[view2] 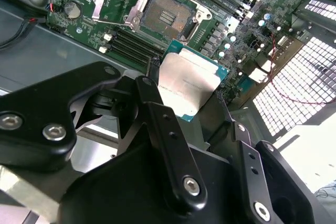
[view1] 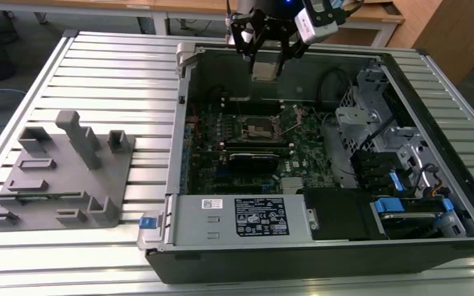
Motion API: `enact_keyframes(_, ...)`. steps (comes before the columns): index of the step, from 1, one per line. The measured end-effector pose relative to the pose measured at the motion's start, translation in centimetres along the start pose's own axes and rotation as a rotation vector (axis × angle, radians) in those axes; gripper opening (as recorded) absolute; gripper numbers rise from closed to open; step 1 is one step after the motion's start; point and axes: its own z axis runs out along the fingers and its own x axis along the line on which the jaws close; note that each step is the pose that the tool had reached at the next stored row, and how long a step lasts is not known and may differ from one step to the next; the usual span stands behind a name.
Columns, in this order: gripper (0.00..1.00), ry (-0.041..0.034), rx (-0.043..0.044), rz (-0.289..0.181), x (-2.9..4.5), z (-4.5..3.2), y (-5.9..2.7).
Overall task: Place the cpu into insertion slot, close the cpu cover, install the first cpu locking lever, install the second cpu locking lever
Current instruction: 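Place the cpu into insertion slot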
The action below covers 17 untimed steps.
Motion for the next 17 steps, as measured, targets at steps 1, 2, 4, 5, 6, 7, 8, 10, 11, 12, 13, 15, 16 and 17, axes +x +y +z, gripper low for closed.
enact_keyframes(1,0.54,0.0,0.0,0.0,0.0,0.0,0.0)
enact_keyframes(2,0.54,0.0,0.0,0.0,0.0,0.0,0.0)
enact_keyframes(4,0.54,-0.0002,-0.0004,0.0,0.0,0.07,0.0)
enact_keyframes(5,0.54,-0.0002,-0.0002,0.0,0.0,0.12,-0.01)
enact_keyframes(6,0.54,-0.0001,0.0,0.0,0.0,0.19,-0.02)
enact_keyframes(7,0.54,-0.0001,0.0,0.0,-0.01,0.27,-0.03)
enact_keyframes(8,0.54,-0.0001,0.0001,0.0,-0.01,0.34,-0.03)
enact_keyframes(10,0.54,0.0,0.0003,0.0,-0.01,0.37,-0.03)
enact_keyframes(11,0.54,0.0,0.0003,0.0,-0.01,0.37,-0.03)
enact_keyframes(12,0.54,0.0,0.0003,0.0,-0.01,0.38,-0.04)
enact_keyframes(13,0.54,0.0,0.0001,0.0,-0.01,0.39,-0.04)
enact_keyframes(15,0.54,-0.0001,0.0001,0.0,-0.01,0.39,-0.04)
enact_keyframes(16,0.54,0.0,0.0002,0.0,-0.01,0.4,-0.04)
enact_keyframes(17,0.54,-0.0002,-0.0002,0.0,-0.01,0.44,-0.03)
